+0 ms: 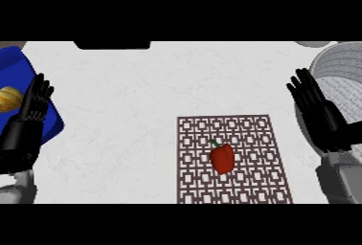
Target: Pick the bell pepper from the placemat and place it in the basket
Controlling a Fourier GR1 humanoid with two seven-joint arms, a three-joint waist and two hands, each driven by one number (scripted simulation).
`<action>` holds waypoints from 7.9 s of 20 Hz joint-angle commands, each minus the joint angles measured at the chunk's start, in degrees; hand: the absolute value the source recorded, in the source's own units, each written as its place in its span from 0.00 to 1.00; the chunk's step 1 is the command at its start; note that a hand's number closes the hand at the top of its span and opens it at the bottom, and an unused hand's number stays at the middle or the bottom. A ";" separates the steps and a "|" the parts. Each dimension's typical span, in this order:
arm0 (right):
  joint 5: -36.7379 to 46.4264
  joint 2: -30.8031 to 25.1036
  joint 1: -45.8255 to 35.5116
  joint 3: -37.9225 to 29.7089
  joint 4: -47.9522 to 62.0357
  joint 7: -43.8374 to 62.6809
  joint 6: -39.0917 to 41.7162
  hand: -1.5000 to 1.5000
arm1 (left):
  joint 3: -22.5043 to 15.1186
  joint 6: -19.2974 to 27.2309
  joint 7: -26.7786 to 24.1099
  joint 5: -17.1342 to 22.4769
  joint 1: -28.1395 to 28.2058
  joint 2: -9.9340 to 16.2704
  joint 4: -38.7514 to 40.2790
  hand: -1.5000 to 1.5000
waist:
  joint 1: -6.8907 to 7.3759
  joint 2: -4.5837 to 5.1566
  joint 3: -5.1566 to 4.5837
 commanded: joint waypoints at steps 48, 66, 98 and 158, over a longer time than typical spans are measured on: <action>33.74 -13.53 8.86 1.19 -27.63 -7.87 34.50 0.00 | -3.19 -4.46 20.19 -6.34 -5.93 -6.15 11.99 0.50 | 0.58 -1.30 0.55; 51.41 1.62 5.77 12.20 -16.54 -11.50 27.35 0.00 | 1.61 -7.77 18.95 -8.11 -9.10 -6.68 15.92 0.50 | 0.64 -1.25 0.54; 64.33 11.45 0.83 14.88 1.91 -15.76 21.75 0.00 | 5.82 -11.44 15.07 -8.87 -7.57 -8.07 17.95 0.50 | 0.70 -1.22 0.53; 54.63 2.44 -48.85 -12.82 -27.70 64.38 30.33 1.00 | 4.39 -10.58 19.33 -11.04 -7.40 -9.39 12.53 0.50 | 0.70 -1.57 0.47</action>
